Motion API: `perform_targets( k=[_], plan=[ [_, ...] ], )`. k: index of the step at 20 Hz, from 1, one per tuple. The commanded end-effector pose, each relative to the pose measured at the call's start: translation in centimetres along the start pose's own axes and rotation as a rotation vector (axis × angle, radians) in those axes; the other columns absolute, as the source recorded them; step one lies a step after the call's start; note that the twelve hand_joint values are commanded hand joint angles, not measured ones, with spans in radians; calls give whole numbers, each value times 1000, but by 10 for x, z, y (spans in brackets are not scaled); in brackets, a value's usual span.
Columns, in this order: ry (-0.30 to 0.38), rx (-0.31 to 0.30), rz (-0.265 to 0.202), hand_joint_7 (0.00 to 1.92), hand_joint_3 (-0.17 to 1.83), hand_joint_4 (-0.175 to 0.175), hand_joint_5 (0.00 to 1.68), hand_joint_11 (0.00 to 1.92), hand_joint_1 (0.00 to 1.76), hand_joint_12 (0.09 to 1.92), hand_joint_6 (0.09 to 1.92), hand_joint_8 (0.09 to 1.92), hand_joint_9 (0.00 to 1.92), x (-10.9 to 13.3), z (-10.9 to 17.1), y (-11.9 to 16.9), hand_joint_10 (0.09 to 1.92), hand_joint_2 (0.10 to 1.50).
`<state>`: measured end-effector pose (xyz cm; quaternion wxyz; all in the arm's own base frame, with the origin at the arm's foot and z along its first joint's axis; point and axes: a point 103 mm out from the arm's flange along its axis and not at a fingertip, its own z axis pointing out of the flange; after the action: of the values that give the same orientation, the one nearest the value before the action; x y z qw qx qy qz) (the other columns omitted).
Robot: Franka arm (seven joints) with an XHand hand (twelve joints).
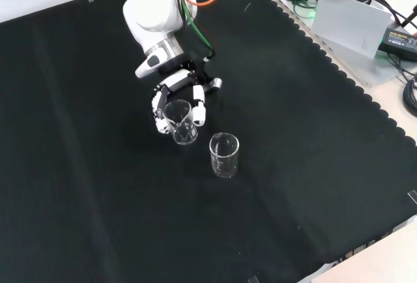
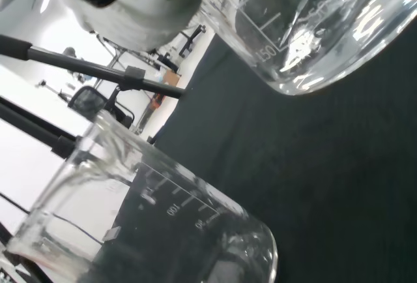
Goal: Pick up the beaker on the right.
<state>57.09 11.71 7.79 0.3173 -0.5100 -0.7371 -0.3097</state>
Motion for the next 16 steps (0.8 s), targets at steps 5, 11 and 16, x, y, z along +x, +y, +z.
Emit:
perform_targets(
  k=[5, 11, 16],
  plan=[
    [-112, 83, -38, 1128, -175, -175, 1073, 1077, 1284, 928, 884, 872, 1385, 26, -29, -15, 1027, 1134],
    [-210, 125, -38, 1120, -175, -175, 1066, 1070, 1282, 938, 897, 885, 1385, 41, -37, -32, 1039, 1137],
    [-252, 142, -29, 1113, -175, -175, 1058, 1063, 1281, 949, 910, 899, 1384, 48, -44, -43, 1051, 1140]
  ],
)
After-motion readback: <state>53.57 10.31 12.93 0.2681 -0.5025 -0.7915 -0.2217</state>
